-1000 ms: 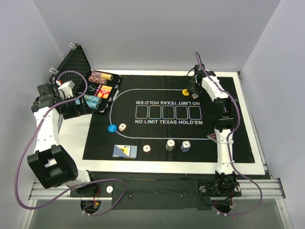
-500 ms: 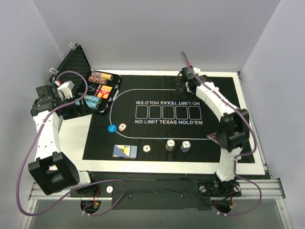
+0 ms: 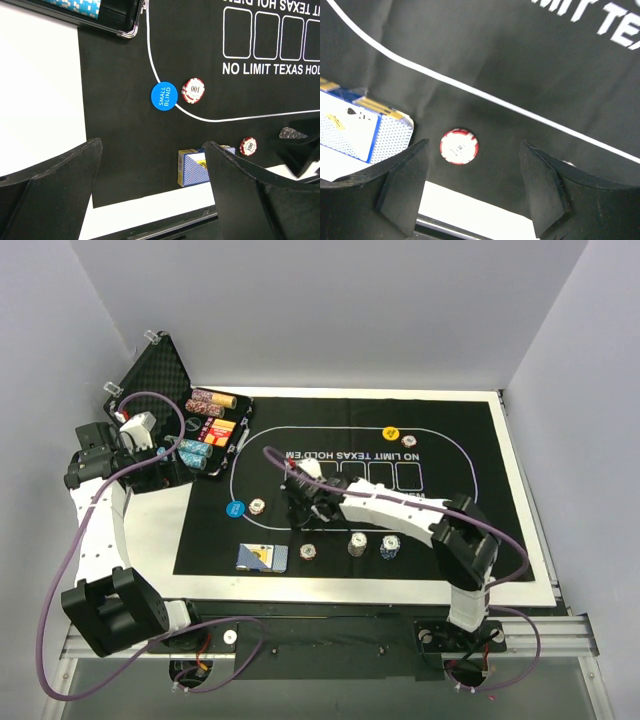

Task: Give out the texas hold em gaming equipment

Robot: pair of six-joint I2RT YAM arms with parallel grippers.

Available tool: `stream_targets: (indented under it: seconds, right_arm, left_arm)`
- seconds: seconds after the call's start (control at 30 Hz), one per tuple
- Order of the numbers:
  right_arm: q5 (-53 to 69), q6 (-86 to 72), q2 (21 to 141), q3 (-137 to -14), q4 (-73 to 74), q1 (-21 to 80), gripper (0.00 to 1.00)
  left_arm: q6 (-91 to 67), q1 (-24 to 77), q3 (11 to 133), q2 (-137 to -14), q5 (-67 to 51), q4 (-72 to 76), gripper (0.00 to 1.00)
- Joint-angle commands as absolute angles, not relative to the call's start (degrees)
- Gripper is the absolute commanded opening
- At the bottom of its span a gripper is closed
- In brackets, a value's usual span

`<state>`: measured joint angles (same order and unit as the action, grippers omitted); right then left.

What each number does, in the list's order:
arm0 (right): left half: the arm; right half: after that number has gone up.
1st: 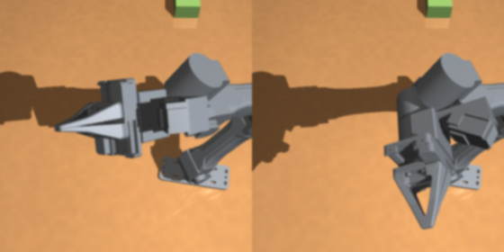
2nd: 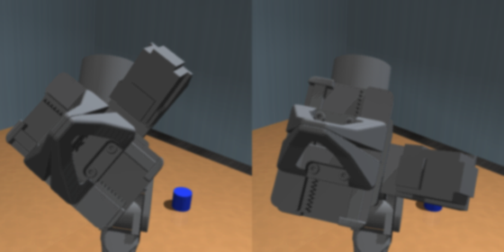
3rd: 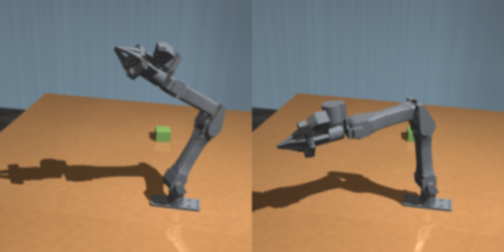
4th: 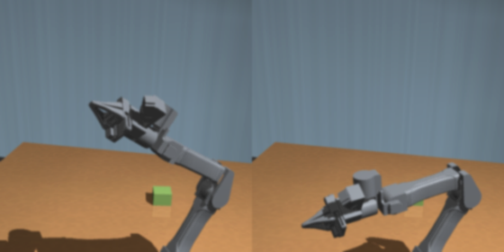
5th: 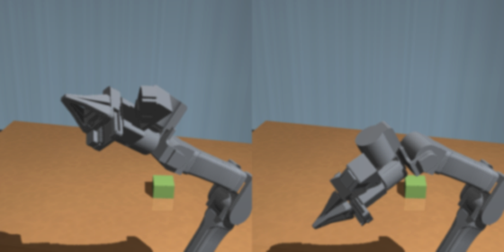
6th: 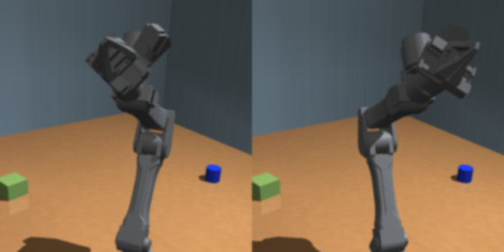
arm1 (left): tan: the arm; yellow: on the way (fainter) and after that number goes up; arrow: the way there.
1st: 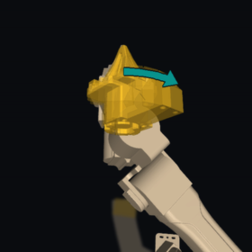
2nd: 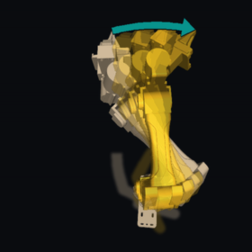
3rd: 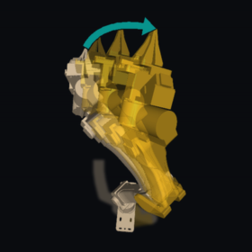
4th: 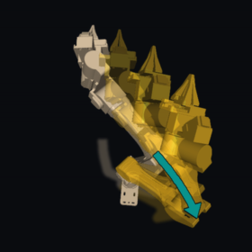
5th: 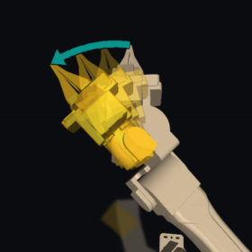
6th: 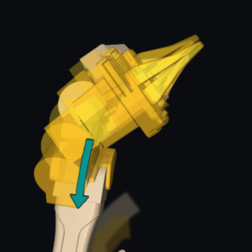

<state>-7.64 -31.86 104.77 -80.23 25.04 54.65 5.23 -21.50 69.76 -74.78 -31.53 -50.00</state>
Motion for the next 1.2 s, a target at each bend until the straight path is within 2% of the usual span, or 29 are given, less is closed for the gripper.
stream_targets:
  seconds: [0.0, 0.73, 1.17]
  right_arm:
    - [-9.14, -33.66, 107.66, -80.77, 25.40, 58.79, 0.66]
    - [-8.70, -35.07, 113.38, -76.03, 21.71, 61.87, 0.58]
    - [-10.81, -36.56, 111.71, -71.81, 20.92, 63.72, 0.48]
  left_arm:
    - [6.68, -22.06, 70.13, -72.42, -30.85, -50.01, 0.95]
    - [6.77, -22.24, 70.49, -72.16, -30.67, -50.27, 0.95]
    - [6.50, -22.32, 70.49, -72.33, -30.50, -50.18, 0.95]
